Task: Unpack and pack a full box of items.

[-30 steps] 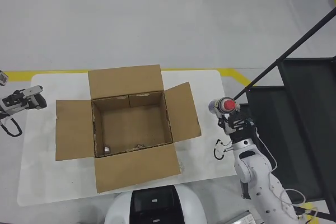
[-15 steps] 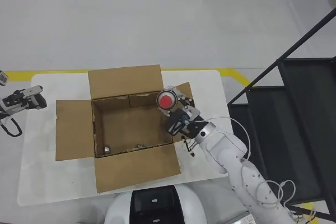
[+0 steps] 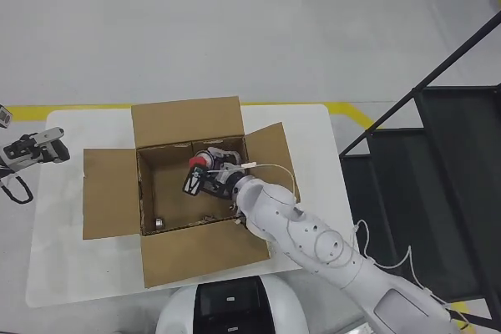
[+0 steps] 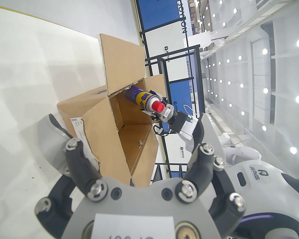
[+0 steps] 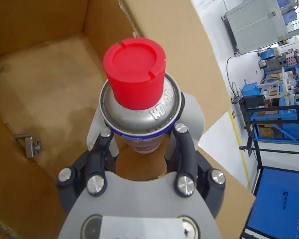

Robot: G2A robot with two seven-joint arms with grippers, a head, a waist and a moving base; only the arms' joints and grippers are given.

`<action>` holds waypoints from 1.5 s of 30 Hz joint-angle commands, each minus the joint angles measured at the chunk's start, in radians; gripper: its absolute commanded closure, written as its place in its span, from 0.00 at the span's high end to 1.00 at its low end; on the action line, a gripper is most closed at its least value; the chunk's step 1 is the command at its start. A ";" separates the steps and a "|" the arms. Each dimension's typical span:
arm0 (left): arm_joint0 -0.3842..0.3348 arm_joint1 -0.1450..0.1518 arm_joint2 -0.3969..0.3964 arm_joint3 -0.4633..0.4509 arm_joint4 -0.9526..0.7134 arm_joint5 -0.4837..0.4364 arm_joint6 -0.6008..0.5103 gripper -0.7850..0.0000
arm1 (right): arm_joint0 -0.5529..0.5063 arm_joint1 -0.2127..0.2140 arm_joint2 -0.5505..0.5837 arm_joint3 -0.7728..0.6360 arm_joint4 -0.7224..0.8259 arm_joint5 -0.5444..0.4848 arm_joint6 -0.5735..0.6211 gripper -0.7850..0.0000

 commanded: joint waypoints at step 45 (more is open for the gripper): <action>-0.074 -0.062 0.189 -0.083 -0.168 0.131 -0.127 1.00 | -0.541 0.073 0.811 -0.444 1.183 -0.252 0.001 1.00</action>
